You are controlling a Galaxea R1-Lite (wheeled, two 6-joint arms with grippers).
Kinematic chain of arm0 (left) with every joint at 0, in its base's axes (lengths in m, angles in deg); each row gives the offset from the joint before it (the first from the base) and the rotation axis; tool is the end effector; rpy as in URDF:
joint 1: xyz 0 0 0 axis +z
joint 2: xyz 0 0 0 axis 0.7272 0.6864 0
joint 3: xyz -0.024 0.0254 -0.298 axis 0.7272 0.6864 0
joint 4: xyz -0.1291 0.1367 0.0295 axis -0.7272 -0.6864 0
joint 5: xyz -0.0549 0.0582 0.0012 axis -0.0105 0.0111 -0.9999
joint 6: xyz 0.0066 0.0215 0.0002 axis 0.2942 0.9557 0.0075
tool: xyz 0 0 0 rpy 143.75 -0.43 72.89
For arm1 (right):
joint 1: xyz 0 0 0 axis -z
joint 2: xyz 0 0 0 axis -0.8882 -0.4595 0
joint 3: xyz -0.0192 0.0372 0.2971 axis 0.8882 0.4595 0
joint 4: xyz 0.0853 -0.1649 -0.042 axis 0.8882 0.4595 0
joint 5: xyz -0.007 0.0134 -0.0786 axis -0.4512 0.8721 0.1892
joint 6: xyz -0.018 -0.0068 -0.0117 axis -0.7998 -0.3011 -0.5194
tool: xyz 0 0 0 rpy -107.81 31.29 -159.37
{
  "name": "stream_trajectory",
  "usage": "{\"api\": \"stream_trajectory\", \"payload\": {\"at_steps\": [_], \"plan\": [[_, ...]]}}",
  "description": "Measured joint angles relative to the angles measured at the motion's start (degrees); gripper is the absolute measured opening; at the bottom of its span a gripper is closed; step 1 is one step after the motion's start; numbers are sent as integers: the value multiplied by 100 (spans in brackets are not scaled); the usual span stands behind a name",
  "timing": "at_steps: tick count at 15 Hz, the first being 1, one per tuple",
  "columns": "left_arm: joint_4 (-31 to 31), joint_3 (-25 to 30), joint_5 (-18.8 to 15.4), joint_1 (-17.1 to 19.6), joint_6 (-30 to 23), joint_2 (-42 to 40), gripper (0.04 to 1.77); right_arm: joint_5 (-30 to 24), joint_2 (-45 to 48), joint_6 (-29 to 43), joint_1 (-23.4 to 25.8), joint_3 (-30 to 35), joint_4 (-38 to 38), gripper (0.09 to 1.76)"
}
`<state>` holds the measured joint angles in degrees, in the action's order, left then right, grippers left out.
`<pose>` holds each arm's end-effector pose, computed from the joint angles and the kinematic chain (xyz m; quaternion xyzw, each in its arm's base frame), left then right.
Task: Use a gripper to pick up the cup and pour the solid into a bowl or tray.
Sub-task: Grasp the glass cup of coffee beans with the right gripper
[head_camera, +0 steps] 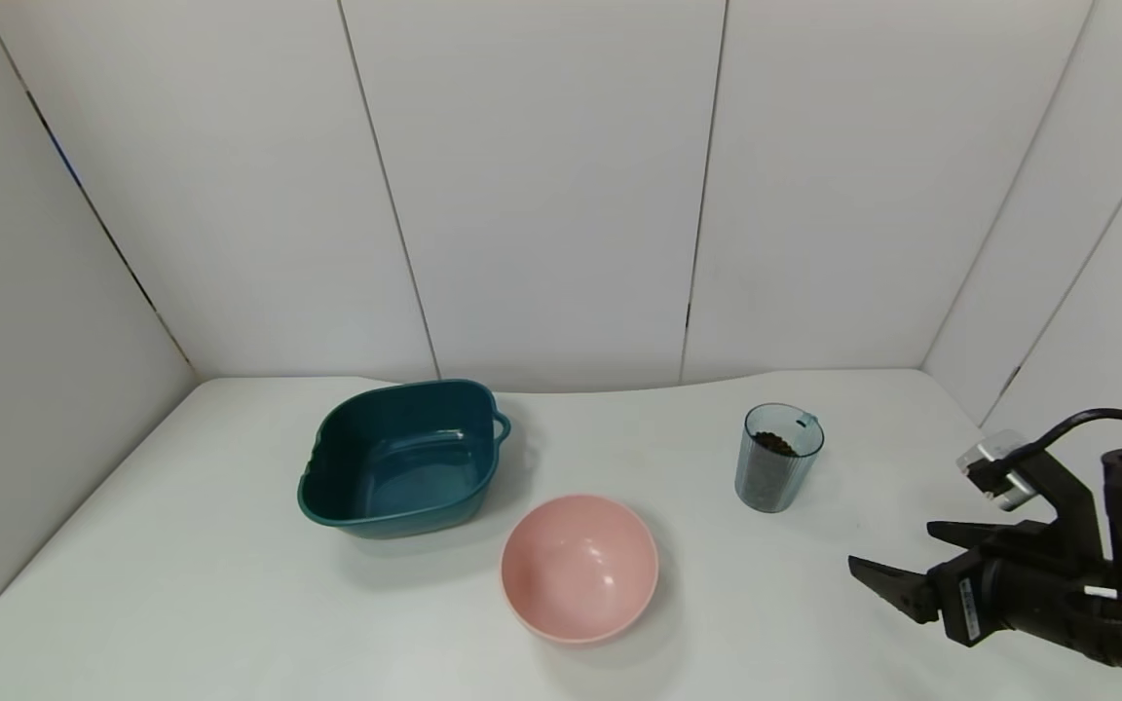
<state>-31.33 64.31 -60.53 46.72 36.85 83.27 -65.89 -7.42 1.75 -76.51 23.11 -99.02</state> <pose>-0.0230 -0.0001 0.0761 -0.0014 -0.0019 -0.0001 1.0000 0.2147 0.0561 0.1147 -0.0416 0.2735 0.1885 0.9423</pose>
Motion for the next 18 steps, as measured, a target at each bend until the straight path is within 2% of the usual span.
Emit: {"api": "stream_trajectory", "payload": {"at_steps": [4,8,18], "plan": [[0,0,2,2,2,0,172,286,-1103,107,-369,55,-1419,171],[0,0,0,0,2,0,172,610,-2102,151,-597,-238,-2522,171],[0,0,0,0,2,0,172,1289,-3380,148,-739,-1285,-3109,171]]}}
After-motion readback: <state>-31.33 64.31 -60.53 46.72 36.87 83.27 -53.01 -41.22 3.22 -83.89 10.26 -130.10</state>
